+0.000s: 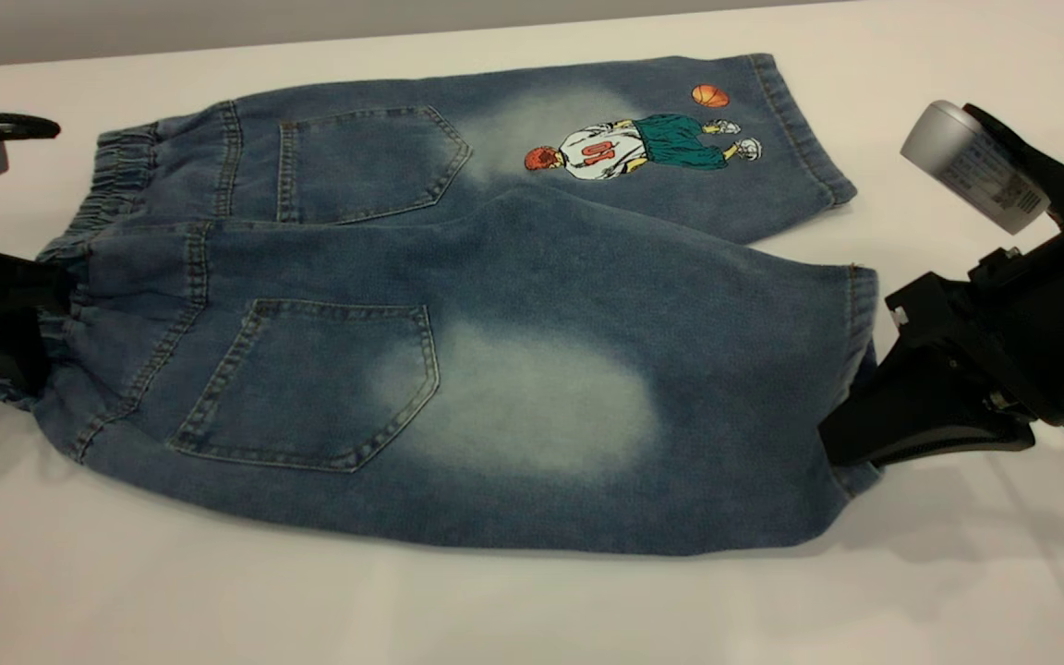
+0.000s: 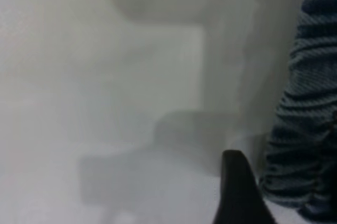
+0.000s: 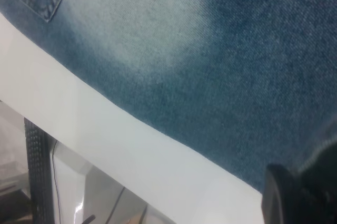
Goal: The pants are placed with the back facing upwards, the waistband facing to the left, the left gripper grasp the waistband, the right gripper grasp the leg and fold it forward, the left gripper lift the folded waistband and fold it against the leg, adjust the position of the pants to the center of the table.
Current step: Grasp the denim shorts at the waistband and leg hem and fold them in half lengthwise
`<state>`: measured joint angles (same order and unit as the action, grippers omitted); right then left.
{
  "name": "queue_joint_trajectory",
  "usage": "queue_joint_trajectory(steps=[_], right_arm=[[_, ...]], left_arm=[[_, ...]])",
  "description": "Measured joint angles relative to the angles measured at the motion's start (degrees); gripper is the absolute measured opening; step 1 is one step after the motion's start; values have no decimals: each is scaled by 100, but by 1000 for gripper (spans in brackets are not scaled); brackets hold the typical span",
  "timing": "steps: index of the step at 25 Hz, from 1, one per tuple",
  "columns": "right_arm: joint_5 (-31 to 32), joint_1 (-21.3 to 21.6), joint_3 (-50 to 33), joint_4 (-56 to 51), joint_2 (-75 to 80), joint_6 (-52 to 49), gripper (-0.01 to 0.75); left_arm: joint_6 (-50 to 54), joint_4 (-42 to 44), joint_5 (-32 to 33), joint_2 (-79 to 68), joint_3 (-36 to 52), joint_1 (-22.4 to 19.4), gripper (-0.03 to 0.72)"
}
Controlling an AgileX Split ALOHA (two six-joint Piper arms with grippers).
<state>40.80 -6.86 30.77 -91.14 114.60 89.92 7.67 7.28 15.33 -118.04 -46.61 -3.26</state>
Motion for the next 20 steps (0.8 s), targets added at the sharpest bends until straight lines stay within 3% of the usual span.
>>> queue_joint_trajectory(steps=[11, 20], right_arm=[[19, 0, 0, -1, -5, 0, 11], [32, 0, 0, -8, -683, -6, 11]], left_arm=[[19, -196, -55, -41, 9, 11, 98], [-130, -130, 290, 850, 39, -1, 81]])
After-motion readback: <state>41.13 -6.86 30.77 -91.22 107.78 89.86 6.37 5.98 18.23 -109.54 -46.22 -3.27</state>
